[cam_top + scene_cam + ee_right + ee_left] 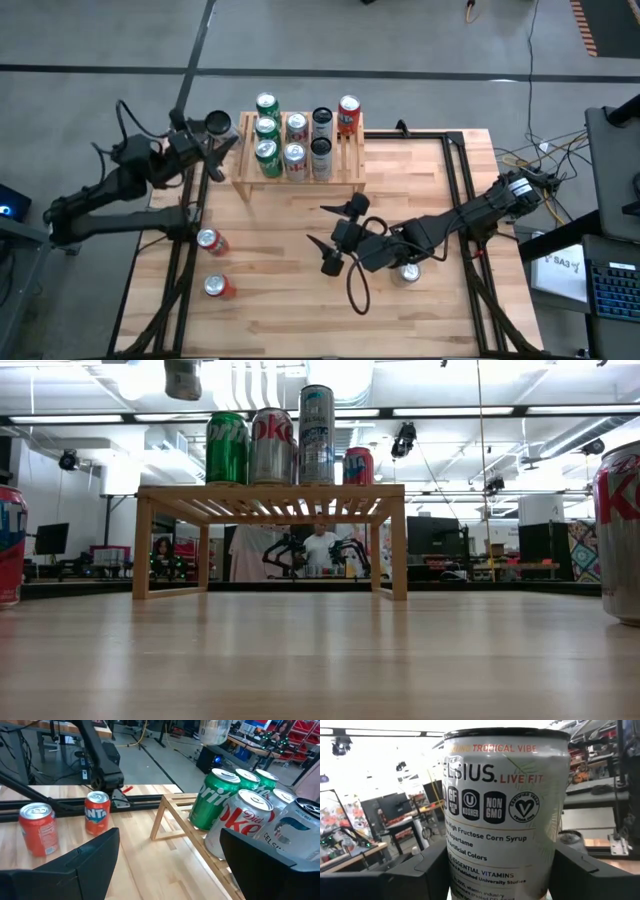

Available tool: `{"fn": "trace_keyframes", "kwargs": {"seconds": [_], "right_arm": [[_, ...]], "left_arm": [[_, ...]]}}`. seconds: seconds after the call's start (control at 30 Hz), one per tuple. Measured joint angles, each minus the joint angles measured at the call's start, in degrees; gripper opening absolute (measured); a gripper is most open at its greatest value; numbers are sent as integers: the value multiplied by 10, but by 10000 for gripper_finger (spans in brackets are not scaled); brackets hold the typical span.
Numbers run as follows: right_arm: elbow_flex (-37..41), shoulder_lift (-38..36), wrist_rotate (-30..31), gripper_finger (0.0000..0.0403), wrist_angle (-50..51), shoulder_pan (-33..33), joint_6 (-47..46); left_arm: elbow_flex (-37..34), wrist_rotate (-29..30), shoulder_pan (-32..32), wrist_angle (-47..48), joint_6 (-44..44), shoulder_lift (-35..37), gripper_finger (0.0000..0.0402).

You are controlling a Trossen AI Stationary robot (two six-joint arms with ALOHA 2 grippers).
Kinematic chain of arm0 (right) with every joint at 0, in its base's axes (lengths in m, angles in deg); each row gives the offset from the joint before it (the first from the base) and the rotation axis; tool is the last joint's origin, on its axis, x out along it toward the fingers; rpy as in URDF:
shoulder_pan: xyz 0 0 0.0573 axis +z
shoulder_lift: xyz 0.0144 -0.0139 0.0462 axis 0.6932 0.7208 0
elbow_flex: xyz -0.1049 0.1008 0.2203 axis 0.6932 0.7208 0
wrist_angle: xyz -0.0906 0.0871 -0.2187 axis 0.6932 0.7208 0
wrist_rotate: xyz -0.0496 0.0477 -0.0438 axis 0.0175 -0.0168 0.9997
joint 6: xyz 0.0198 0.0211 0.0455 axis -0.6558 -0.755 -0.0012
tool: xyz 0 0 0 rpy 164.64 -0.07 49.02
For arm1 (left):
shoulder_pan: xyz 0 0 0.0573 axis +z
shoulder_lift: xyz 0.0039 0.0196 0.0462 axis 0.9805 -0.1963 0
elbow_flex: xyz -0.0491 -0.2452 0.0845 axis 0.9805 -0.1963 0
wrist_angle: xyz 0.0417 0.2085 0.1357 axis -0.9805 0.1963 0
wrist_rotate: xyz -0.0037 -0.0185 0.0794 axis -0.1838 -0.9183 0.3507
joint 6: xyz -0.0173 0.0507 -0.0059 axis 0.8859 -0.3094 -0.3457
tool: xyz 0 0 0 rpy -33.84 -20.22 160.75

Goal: Place canned beverage on shelf
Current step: Put the yellow soda can on the shelf

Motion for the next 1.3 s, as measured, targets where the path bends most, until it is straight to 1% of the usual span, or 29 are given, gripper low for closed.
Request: {"fn": "trace_keyframes", "kwargs": {"seconds": [0.13, 0.37, 0.5, 0.63, 0.73, 0.87, 1.03, 1.3], "right_arm": [[0, 0, 0, 331, 0, -12, 3], [0, -1, 0, 331, 0, -33, 8], [0, -6, 0, 331, 0, -39, 15], [0, -7, 0, 331, 0, -40, 16], [0, -7, 0, 331, 0, -40, 16], [0, -7, 0, 331, 0, -40, 15], [0, -7, 0, 331, 1, -40, 13], [0, -7, 0, 331, 2, -40, 13]], "left_arm": [[19, -68, 70, 1, 3, -23, 231], [51, -172, 196, 0, 8, -88, 231], [56, -264, 274, -6, 38, -104, 231], [46, -359, 345, -4, 90, -108, 231], [30, -408, 379, -7, 115, -108, 231], [-6, -427, 400, -13, 130, -108, 231], [-46, -440, 400, -43, 132, -104, 231], [-116, -439, 405, -99, 151, -73, 231]]}}
